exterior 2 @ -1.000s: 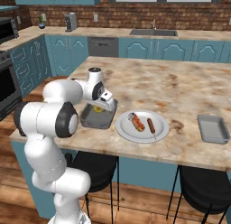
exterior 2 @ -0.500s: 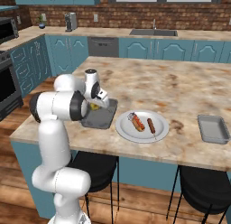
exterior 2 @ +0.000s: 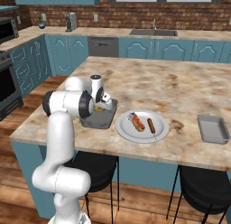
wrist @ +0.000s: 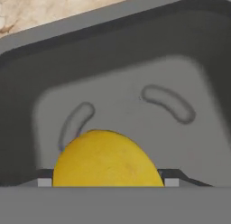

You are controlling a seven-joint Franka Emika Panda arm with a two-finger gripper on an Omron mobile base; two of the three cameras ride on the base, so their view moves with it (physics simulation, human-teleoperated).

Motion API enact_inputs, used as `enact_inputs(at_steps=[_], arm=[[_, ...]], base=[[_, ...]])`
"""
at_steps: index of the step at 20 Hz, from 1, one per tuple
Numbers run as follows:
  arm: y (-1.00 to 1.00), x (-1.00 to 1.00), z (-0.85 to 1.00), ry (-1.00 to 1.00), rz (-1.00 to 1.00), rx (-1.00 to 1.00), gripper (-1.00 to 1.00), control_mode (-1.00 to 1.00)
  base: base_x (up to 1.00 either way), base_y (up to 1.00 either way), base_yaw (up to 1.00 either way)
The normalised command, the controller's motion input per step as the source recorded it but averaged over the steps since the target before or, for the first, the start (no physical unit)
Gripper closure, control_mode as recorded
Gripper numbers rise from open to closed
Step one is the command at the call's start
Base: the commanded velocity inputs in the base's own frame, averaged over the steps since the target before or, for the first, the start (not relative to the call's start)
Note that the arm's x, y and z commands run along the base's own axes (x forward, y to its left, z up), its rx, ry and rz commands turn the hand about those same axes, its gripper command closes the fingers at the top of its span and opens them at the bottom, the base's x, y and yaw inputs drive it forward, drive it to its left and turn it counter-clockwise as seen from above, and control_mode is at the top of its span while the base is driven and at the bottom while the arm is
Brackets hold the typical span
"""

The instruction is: Place one cooked food and one vegetable from the large plate to each tupperware container.

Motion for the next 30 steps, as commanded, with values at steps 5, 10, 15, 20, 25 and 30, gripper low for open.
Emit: enact_inputs(at_steps=[5,10,15,20,25,30], arm=[[0.00,0.55,-0.41,-0.03,0.02,0.00,1.00,-1.00],[-0.02,0.32,-0.31,-0.02,0.02,0.00,-1.00,-1.00],[-0.06,-0.30,0.00,-0.01,0.00,0.01,-1.00,-1.00],[-0.04,-0.71,0.06,-0.06,0.00,0.00,-1.00,-1.00],[-0.27,-0.69,0.34,-0.01,0.00,0.00,-1.00,-1.00],[-0.60,-0.64,0.50,-0.02,0.01,0.00,-1.00,-1.00]], base=[[0.00,0.00,0.00],[0.00,0.00,0.00],[0.00,0.00,0.00],[0.00,0.00,0.00],[0.00,0.00,0.00],[0.00,0.00,0.00]])
